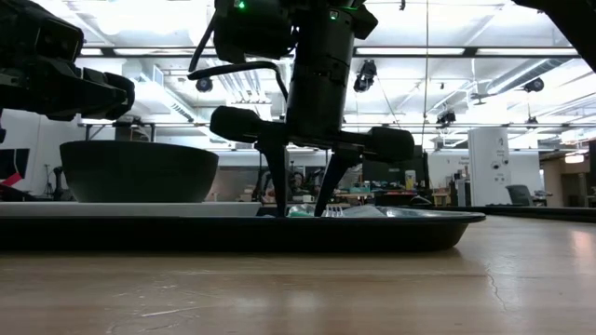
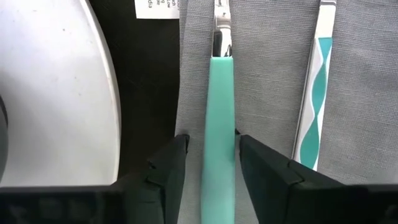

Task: Set up tray
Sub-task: Put the white knife to the right of the white fork on the gray napkin on the black tray

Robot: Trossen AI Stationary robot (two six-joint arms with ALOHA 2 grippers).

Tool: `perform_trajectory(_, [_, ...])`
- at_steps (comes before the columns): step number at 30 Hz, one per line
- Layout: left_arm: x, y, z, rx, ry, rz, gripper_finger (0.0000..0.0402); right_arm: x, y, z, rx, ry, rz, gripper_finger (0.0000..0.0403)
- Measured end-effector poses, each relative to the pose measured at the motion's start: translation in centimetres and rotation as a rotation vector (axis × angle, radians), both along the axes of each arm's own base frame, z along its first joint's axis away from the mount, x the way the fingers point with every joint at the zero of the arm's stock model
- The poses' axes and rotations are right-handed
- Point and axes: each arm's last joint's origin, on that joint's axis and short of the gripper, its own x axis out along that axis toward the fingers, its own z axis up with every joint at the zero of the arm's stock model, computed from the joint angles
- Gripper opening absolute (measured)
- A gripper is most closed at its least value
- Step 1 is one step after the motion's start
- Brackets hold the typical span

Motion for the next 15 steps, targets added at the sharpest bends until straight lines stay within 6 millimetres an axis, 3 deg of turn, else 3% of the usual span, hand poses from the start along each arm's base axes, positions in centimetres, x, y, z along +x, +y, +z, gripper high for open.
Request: perform_trajectory(15, [0.0, 0.0, 0.0, 0.0, 0.0, 0.0, 0.0022, -0.27, -0.08, 0.65, -0.009, 0.008, 0.041, 0.013])
